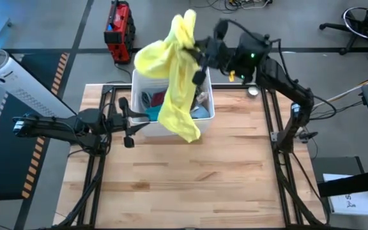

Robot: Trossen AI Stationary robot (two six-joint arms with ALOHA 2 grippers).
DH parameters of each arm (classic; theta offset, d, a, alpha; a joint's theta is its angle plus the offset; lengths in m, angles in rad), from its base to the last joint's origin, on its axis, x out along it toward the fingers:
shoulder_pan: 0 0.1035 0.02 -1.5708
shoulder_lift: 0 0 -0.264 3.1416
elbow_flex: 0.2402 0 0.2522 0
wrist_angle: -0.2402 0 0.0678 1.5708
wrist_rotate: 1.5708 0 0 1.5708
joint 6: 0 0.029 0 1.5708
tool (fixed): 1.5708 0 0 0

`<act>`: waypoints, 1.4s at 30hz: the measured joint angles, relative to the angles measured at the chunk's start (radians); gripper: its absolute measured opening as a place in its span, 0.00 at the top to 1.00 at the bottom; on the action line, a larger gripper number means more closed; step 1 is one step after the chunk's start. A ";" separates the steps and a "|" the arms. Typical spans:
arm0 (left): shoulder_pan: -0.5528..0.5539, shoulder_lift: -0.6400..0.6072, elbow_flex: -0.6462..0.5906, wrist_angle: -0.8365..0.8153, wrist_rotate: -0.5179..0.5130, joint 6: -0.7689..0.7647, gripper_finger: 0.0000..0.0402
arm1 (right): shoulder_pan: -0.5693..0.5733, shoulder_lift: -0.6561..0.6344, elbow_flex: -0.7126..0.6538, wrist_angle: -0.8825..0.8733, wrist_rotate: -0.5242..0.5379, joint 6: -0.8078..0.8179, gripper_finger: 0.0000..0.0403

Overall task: Sort clothes
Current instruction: Put the yellow shirt into the white laundry bin

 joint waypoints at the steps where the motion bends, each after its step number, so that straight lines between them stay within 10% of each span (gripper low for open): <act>1: 0.000 0.000 0.000 0.000 0.000 0.000 0.70 | -0.020 0.006 0.000 0.023 -0.012 0.001 0.93; 14: 0.000 0.022 0.001 0.016 0.000 -0.001 0.71 | -0.138 0.103 0.001 0.297 -0.124 0.065 0.93; 28: 0.000 0.021 0.001 0.086 0.000 -0.003 0.72 | -0.181 0.169 0.000 0.091 -0.125 0.144 0.93; 42: 0.000 0.018 0.001 0.081 0.000 -0.012 0.72 | -0.206 0.248 -0.005 -0.516 -0.237 0.189 0.93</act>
